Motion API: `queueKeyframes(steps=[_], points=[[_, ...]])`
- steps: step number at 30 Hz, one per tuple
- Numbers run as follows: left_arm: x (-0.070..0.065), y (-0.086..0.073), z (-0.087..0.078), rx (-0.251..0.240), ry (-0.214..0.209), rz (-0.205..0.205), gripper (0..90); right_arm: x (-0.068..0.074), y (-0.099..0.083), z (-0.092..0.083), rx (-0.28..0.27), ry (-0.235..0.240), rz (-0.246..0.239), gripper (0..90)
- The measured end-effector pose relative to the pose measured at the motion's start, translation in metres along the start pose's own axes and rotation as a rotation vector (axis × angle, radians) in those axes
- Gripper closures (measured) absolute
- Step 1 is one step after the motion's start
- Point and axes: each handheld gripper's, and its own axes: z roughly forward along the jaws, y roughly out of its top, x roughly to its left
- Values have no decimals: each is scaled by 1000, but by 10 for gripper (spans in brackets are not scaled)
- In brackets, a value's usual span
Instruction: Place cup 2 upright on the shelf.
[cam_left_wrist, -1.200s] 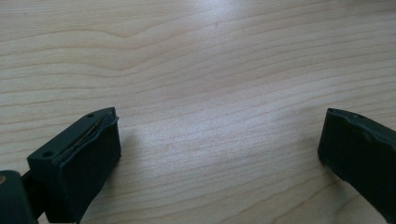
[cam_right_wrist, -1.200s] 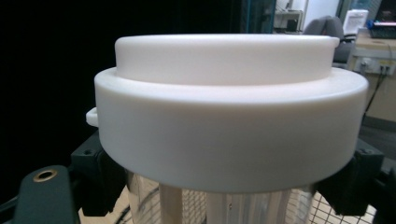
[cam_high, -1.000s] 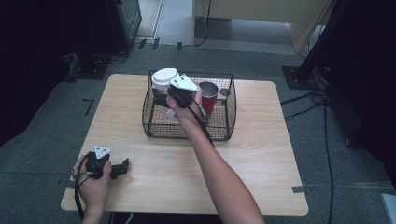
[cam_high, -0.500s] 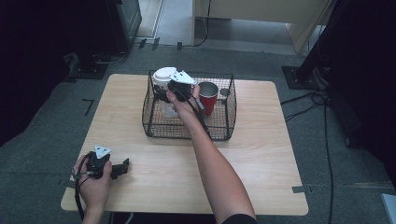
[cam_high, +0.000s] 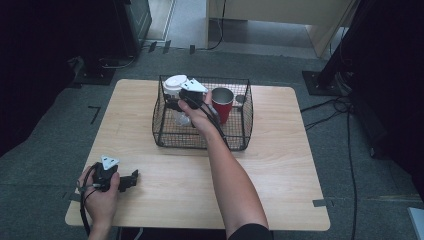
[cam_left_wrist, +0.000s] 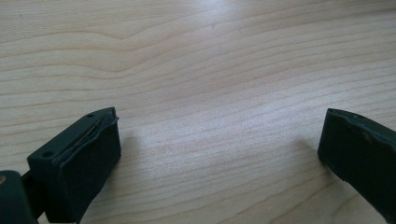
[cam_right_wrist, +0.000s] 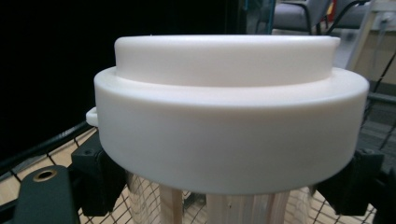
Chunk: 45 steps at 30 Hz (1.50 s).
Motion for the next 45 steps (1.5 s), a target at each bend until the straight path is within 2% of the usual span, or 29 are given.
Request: queueKeyframes(steps=[4,6,13,20,21,28,33,36,45], points=[[0,0,0,0,-1,0,0,2,-7,3,33,25,-30,161],[0,0,0,0,0,0,0,2,-7,3,27,24,-27,161],[0,0,0,0,0,0,0,0,-6,-3,58,36,-20,154],[0,0,0,0,1,1,0,-4,-5,-11,85,63,-43,126],[0,0,0,0,0,-1,0,-4,-5,-14,100,84,-57,80],[0,0,0,0,0,0,0,-1,-4,-18,116,104,-109,0],[0,0,0,0,0,-1,0,0,-1,-23,120,109,-118,0],[0,0,0,0,0,0,0,1,2,-26,118,106,-140,0],[0,0,0,0,1,0,0,-2,10,-38,108,89,-162,0]])
